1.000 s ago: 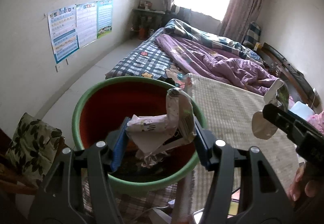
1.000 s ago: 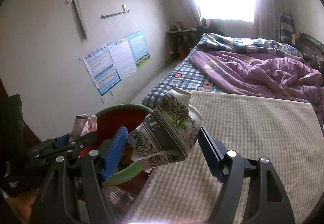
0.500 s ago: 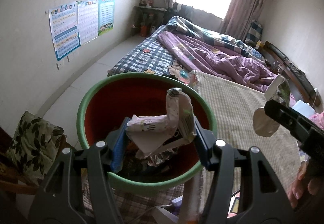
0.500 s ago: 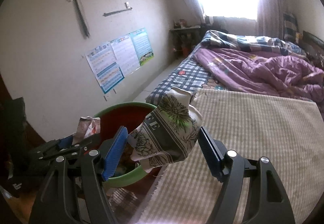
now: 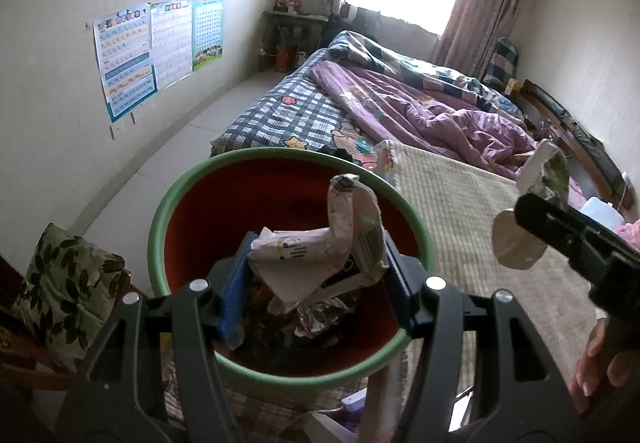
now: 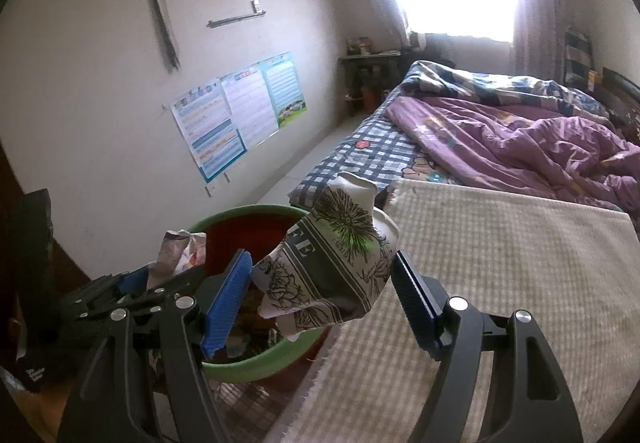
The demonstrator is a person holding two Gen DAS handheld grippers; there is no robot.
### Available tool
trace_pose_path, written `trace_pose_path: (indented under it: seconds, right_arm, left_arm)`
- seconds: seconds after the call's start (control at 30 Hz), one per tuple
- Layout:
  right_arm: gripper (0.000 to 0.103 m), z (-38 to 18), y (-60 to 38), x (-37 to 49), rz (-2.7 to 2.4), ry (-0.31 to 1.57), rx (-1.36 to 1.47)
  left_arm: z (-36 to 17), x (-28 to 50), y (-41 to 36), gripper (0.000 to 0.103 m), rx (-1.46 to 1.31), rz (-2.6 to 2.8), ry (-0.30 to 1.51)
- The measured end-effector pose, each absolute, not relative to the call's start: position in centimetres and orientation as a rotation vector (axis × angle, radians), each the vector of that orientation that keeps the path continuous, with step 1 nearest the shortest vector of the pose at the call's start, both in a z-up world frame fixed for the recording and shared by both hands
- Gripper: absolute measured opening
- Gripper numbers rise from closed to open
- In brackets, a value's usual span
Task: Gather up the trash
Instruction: 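Carry the pink paper over the bucket with the left tool while the right tool carries the floral carton there, then open the left tool to drop the pink paper while the right tool releases the floral carton into the bucket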
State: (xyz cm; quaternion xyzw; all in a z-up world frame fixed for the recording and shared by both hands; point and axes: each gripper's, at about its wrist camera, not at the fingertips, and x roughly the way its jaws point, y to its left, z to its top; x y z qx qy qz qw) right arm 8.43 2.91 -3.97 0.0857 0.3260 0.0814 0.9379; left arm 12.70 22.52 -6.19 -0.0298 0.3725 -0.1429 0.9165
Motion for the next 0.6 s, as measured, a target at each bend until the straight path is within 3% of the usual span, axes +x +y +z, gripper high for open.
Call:
trace_pose_path:
  seconds: [0.6]
  right_arm:
    - [0.070, -5.6, 6.9, 12.3, 0.230, 0.721, 0.104]
  left_arm:
    - [-8.1, 15.7, 25.2, 0.057, -0.092, -0.229, 0.812]
